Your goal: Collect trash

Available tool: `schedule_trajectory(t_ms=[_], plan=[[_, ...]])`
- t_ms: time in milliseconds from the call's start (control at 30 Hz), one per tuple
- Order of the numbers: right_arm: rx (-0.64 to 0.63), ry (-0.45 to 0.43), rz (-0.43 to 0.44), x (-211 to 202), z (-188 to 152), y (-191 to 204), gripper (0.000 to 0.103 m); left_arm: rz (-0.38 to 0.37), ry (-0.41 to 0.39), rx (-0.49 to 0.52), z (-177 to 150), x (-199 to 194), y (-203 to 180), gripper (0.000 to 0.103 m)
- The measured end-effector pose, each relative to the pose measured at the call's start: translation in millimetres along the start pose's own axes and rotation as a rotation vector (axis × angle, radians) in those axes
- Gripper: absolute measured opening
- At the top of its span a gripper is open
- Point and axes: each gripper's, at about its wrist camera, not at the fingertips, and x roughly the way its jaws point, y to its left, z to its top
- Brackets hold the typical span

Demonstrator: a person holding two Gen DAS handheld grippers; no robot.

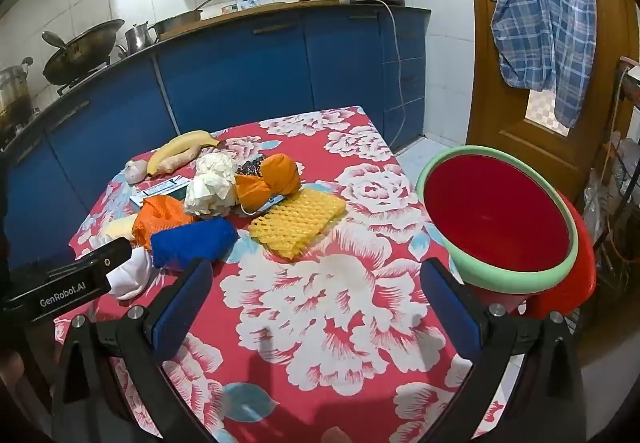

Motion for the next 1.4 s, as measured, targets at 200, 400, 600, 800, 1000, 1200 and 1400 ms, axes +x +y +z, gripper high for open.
schedule_trajectory(t_ms=[200,400,600,800,1000,1200,1400], plan=[[0.003,0.004,0.004,0.3,-0.4,-1.4,0.102,0.004,-0.003,0.004,0.0,-0.1,-0.2,0.103],[0.006,0.011,0.0,0.8,-1.3,-2.4,0.102,0.003,0.005,0.004,-0.3,0.1,-0.5,0.103],[0.007,0.013,0.001,0.6,-1.2,-1.2,0.102,0.003,0.006,0.004,-0.9,1.5,0.5,0.103],[0.005,0.01,-0.001,0.7,-1.6,-0.6,0.102,0.002,0.008,0.003,-0.7,1.5,0.4,0.103],[0.006,0.013,-0.003,-0.1,-2.0,-3.0,0.102,0.002,0.008,0.003,-0.7,1.6,0.3,0.103],[0.005,0.013,-0.002,0.5,-2.0,-2.2,0.102,0.002,0.009,0.002,-0.9,1.5,0.4,0.103],[0.008,0.014,-0.002,1.0,-1.4,-1.0,0.102,0.001,0.009,0.001,-1.1,2.3,2.3,0.103]])
